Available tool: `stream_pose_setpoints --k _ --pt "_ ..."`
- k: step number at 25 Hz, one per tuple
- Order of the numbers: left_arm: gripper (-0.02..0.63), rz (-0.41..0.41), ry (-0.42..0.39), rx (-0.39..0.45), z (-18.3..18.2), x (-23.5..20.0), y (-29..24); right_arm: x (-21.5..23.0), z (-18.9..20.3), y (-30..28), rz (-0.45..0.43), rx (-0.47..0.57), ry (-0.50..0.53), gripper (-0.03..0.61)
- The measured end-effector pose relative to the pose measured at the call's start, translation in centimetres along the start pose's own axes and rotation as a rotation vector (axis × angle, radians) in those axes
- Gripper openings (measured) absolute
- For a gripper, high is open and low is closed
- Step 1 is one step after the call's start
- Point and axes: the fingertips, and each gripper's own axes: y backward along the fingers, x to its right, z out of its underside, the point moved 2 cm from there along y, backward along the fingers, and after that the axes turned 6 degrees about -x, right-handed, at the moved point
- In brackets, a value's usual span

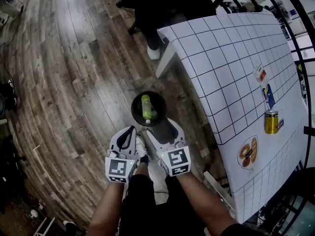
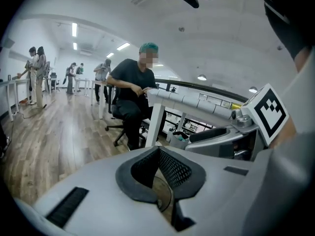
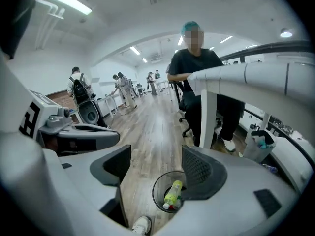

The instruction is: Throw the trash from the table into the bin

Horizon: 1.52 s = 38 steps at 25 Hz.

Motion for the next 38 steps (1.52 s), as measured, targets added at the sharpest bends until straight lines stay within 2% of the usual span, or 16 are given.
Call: stream_pose_setpoints --k 3,9,12,15,19,22,27,32,38 --pt "0.021 0.008 -0.021 0.033 -2.7 0.7 1.4 -0.5 -2.3 2.0 0.007 0.039 0.041 0.313" --pt "0.021 0.024 -0.064 0.088 -8.0 3.0 5.8 -1.2 -6.7 7.8 0.059 0.11 0.078 0.129" --pt "0.021 0.037 -0.094 0.12 -10.7 3.8 7.3 -1.7 -9.2 9.9 0.069 0.157 0.093 0.074" --pt "0.021 0.042 -0.103 0.15 -12.9 4.9 8.6 -2.4 -11.4 12.3 0.076 0.201 0.109 0.046" --pt "0.021 0.054 -0.12 0.174 -15.4 6.6 10.0 -4.0 -14.0 15.3 0.075 0.257 0.157 0.025" --pt "0.021 0.083 -0.143 0.186 -16.9 8.5 11.5 -5.0 -15.1 17.9 0.078 0.292 0.151 0.025" --pt "0.021 0.132 -0.197 0.3 -21.6 10.5 13.3 -4.3 -18.5 20.8 0.106 0.381 0.144 0.025" --pt "0.021 0.117 -0.238 0.35 -23.5 12.4 15.1 -3.8 -20.7 24.0 0.117 0.443 0.174 0.025" --pt "0.022 0.098 -0.251 0.378 -24.6 13.7 15.7 -3.2 -21.7 26.1 0.12 0.487 0.19 0.025"
